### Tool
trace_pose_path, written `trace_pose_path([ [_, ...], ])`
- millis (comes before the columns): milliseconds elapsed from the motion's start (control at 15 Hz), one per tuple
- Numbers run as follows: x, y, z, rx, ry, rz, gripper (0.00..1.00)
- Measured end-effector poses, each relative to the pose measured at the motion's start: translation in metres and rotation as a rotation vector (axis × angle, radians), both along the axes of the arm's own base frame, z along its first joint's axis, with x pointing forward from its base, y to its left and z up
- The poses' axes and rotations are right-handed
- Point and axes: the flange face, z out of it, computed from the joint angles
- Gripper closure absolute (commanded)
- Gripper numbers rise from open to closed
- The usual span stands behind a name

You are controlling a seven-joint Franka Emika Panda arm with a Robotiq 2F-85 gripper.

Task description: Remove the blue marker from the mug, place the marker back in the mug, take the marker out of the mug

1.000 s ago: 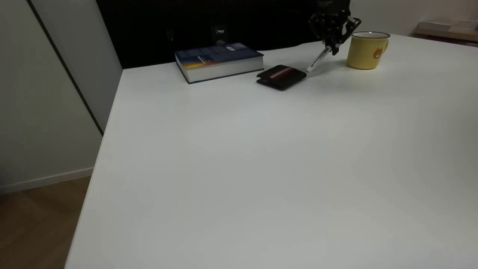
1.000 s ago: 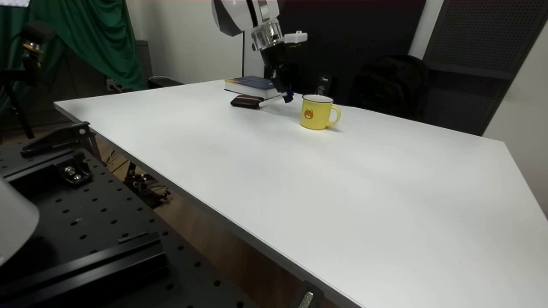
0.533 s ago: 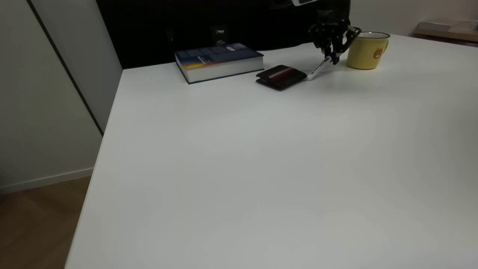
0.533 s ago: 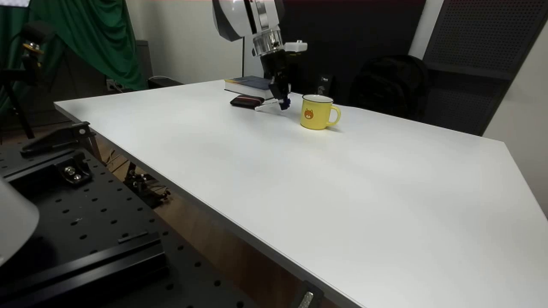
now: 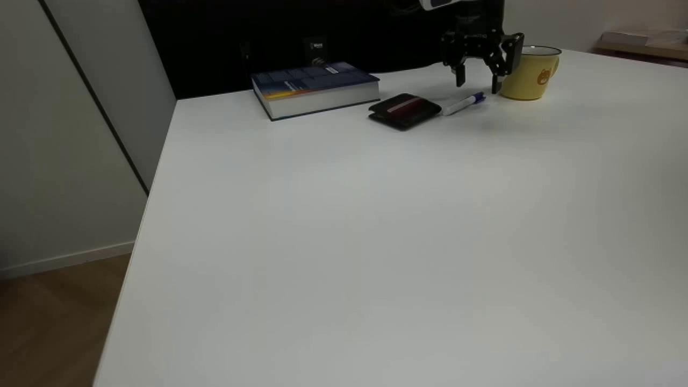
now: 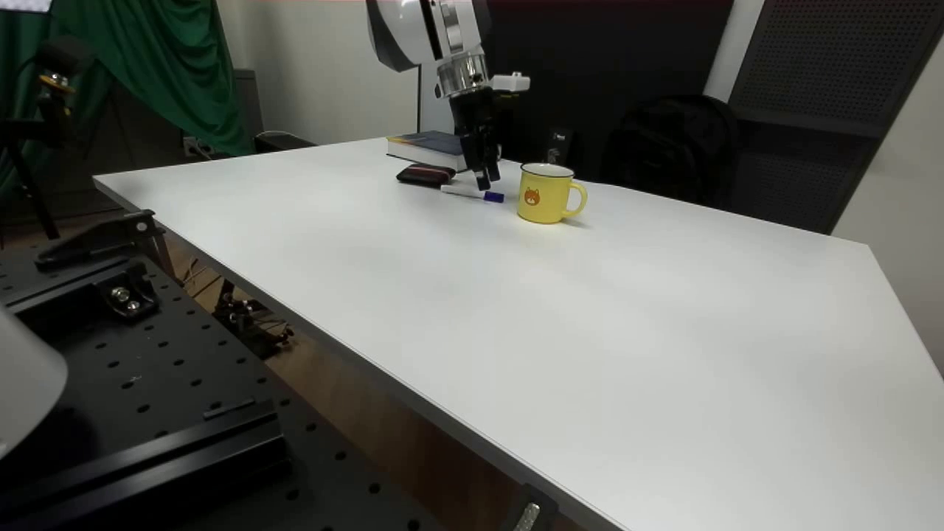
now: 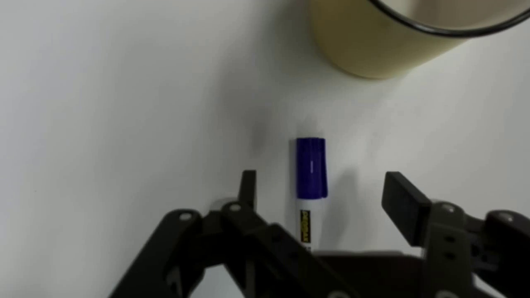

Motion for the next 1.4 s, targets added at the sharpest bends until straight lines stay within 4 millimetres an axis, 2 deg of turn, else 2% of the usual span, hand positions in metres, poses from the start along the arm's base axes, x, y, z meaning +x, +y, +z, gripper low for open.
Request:
trace_pose_path([
  [600, 0.006, 0.022, 0.017, 0.008, -0.018, 0.086, 0.00],
  [1067, -0.006, 0.048, 0.036, 0.079, 0.094, 0.440, 0.00],
  [1400, -0.026, 0.044, 0.048, 0.204, 0.229, 0.670, 0.00],
])
